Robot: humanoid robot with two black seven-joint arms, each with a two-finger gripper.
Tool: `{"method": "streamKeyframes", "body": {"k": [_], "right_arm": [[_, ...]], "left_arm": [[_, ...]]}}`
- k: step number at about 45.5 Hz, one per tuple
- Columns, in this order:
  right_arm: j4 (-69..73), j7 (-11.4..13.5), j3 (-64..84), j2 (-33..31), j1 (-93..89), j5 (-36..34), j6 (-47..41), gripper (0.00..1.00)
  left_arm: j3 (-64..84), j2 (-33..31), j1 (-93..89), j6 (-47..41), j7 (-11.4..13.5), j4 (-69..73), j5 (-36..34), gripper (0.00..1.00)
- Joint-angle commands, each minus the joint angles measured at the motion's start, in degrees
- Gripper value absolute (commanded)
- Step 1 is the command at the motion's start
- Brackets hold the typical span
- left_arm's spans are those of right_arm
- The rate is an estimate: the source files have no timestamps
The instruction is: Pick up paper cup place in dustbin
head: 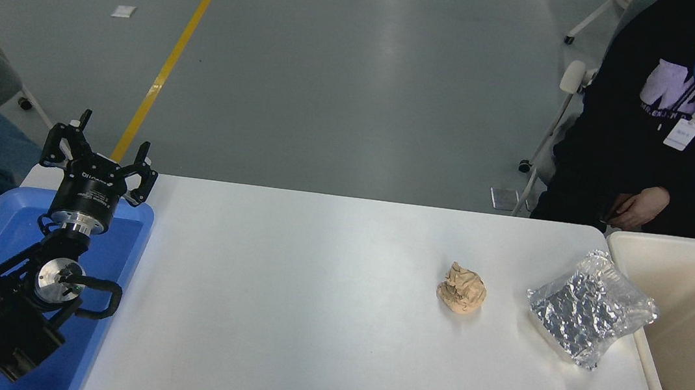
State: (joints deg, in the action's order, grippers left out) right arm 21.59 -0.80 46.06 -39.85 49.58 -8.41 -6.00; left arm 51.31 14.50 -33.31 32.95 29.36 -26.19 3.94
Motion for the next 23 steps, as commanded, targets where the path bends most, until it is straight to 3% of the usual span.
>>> {"method": "streamKeyframes", "body": {"k": [1,10,23], "right_arm": [[-12.8,0.0,-4.3,8.3,-10.0,-0.3,0.5,0.00],[-17.9,0.1,-4.9,11.7,-13.2,-0.3,1.2,0.00],[-18.2,3.3,-4.8,12.3,-14.7,0.0,5.6,0.00]], "left_arm": [[0.0,0.0,0.0,0.0,0.0,0.0,0.0,0.99],[0.0,-0.1,0.0,0.0,0.0,0.0,0.0,0.99],[0.0,-0.1,0.0,0.0,0.0,0.0,0.0,0.99]]}}
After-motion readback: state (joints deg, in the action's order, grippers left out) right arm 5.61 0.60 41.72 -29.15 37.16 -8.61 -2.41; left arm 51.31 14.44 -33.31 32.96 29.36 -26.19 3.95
